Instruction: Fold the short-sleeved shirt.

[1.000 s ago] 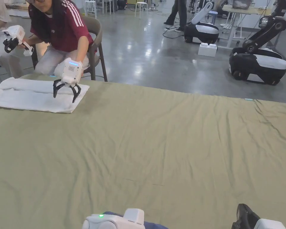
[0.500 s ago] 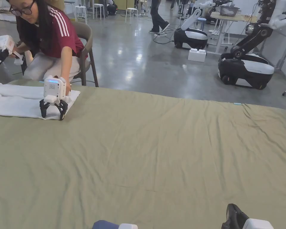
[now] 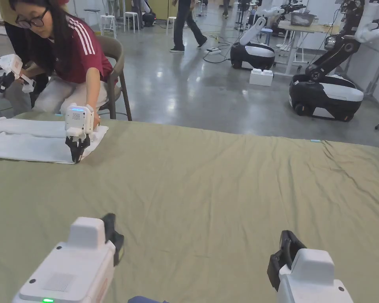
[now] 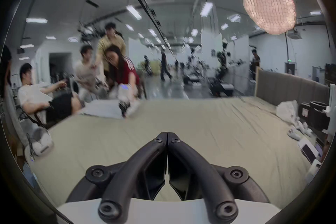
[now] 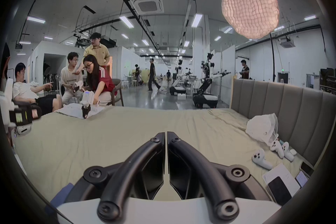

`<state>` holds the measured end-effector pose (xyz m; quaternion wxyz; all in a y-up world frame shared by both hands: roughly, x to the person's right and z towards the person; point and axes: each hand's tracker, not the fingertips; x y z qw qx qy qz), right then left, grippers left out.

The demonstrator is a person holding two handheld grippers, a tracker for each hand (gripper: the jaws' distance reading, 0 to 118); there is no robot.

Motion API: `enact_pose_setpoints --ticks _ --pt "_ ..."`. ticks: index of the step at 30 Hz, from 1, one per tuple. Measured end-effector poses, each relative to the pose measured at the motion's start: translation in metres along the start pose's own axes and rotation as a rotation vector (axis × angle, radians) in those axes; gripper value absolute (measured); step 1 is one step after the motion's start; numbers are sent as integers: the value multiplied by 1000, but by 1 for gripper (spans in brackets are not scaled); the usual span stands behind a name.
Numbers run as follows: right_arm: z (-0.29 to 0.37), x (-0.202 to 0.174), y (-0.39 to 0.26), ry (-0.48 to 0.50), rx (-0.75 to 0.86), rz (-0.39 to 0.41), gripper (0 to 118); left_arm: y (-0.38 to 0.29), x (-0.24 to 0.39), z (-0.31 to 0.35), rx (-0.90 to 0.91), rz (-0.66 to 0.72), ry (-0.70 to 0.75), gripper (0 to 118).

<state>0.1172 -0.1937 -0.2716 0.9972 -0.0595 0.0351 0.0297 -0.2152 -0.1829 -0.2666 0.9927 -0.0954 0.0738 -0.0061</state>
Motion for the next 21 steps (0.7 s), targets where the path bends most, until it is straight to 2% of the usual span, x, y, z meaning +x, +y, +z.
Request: enact_pose_setpoints --ticks 3,5,14,18,21 --pt "-1 -1 7 -13 23 1 1 9 -14 10 152 -16 61 2" --pt "-1 0 12 -15 31 -5 1 13 -18 17 192 -51 109 2" --pt "27 -13 0 -15 -17 19 1 9 -43 43 199 -52 124 2" --pt "43 -41 -38 76 -144 26 1 -5 -60 50 160 -37 117 2" --pt "52 -73 -71 185 -265 42 1 -19 -71 53 106 -30 120 2"
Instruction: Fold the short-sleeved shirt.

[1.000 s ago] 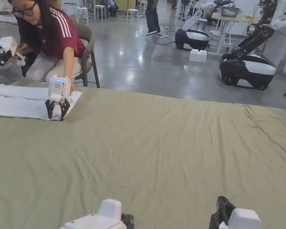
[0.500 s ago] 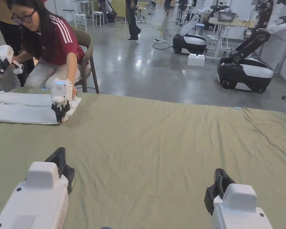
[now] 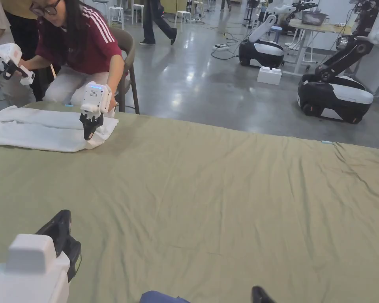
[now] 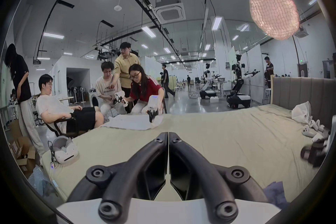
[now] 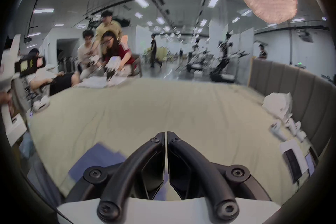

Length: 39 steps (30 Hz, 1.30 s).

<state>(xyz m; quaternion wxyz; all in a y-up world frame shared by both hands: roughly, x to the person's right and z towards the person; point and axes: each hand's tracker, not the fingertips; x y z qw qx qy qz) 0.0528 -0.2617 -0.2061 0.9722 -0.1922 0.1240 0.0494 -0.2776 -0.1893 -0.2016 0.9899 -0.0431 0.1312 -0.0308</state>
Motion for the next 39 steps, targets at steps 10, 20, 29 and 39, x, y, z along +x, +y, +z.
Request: enact_pose_setpoints --ticks 10,20,29,39 --pt "-44 -45 -75 11 -171 35 1 -44 -17 8 -203 85 -94 4" --pt "-52 -33 -93 -39 -169 48 1 -98 -18 -51 -718 329 -603 79" --pt "-48 -31 -88 -29 -170 30 1 -161 11 -121 -1057 622 -809 84" --pt "-45 -21 -88 -22 -160 3 1 -194 40 -125 -1120 748 -960 43"
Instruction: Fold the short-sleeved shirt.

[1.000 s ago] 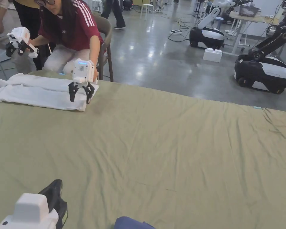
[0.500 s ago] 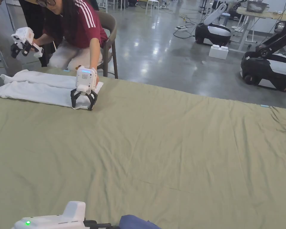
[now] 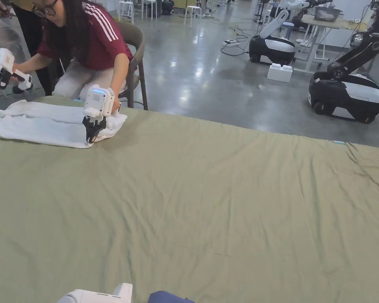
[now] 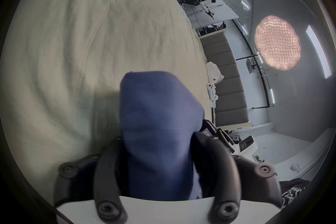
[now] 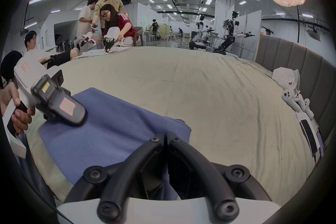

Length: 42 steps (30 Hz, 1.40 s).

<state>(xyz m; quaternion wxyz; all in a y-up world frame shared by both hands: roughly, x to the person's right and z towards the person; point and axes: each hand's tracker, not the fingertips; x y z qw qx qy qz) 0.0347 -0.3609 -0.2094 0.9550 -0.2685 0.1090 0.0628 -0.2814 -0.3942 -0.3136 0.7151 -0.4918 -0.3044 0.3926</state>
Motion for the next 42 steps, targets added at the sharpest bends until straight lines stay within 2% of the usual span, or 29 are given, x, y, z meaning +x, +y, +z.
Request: enact_pose_setpoints --ticks 2,4,7,14,20,26,30,38,42 --pt "-1 2 -1 6 2 -7 1 -2 -8 -1 24 60 -20 30" --pt "-1 3 -2 16 6 -5 1 -8 -16 1 29 95 -60 27" --pt "-1 2 -3 21 12 5 1 -20 -10 6 68 52 -58 22" --pt "0 0 -2 33 15 7 1 -32 -2 21 120 73 -78 20" --pt "14 16 23 14 54 -35 1 -15 24 67 142 41 -44 20" --pt "19 52 66 -25 130 -45 1 19 34 150 188 17 40 20" --pt "22 82 100 -84 201 -20 1 38 46 215 239 13 119 20" --pt "27 143 150 -189 275 4 1 71 47 339 335 31 335 20" --pt "29 160 159 -218 277 -5 1 72 50 373 357 66 460 20"
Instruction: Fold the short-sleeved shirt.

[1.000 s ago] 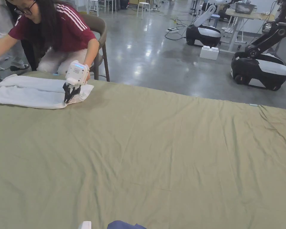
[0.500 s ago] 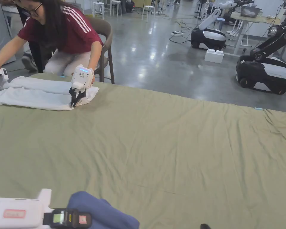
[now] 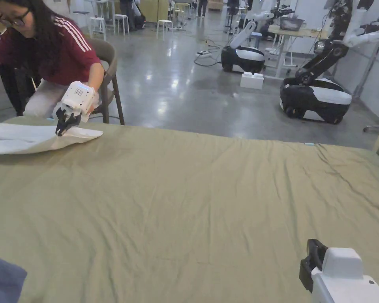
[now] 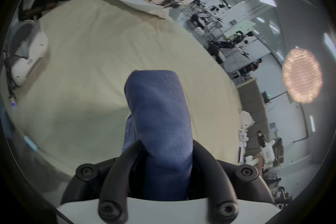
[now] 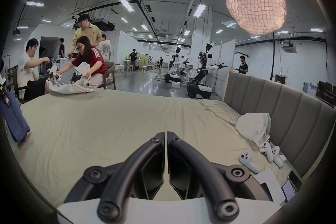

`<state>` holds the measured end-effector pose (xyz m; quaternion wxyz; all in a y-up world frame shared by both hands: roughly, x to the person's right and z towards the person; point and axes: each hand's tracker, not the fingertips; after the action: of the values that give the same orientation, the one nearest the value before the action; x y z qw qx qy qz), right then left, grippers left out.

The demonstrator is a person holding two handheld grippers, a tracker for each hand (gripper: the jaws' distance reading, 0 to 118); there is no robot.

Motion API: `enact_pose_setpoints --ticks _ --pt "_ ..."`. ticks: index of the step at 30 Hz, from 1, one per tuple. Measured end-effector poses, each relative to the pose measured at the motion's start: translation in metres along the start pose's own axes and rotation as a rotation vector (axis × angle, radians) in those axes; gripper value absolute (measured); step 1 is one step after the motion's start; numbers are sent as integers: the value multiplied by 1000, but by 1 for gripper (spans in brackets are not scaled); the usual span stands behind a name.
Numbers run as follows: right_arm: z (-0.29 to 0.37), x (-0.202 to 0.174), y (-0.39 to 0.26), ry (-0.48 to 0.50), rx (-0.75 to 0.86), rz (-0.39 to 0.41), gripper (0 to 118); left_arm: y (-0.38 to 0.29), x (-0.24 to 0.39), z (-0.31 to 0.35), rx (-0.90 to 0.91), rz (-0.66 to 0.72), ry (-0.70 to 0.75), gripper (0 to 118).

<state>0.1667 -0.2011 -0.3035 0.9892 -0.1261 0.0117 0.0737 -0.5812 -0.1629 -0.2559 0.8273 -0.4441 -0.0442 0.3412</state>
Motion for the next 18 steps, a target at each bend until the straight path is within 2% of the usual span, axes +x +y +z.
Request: enact_pose_setpoints --ticks 5,9,10,13,14,18 --pt "1 7 -4 -16 -9 -26 1 -2 -13 -2 -6 36 227 20" --pt "-1 3 -14 -1 -33 -30 1 -10 -23 -11 3 87 237 23" --pt "-1 2 -16 3 -37 -33 1 -10 -23 -11 6 95 244 29" --pt "-2 -1 -20 12 -46 -32 1 -11 -17 -5 4 66 339 64" --pt "-3 -1 -20 16 -49 -30 1 -10 -13 0 11 48 384 72" --pt "-4 -3 -22 23 -52 -37 1 0 -17 23 67 38 500 73"
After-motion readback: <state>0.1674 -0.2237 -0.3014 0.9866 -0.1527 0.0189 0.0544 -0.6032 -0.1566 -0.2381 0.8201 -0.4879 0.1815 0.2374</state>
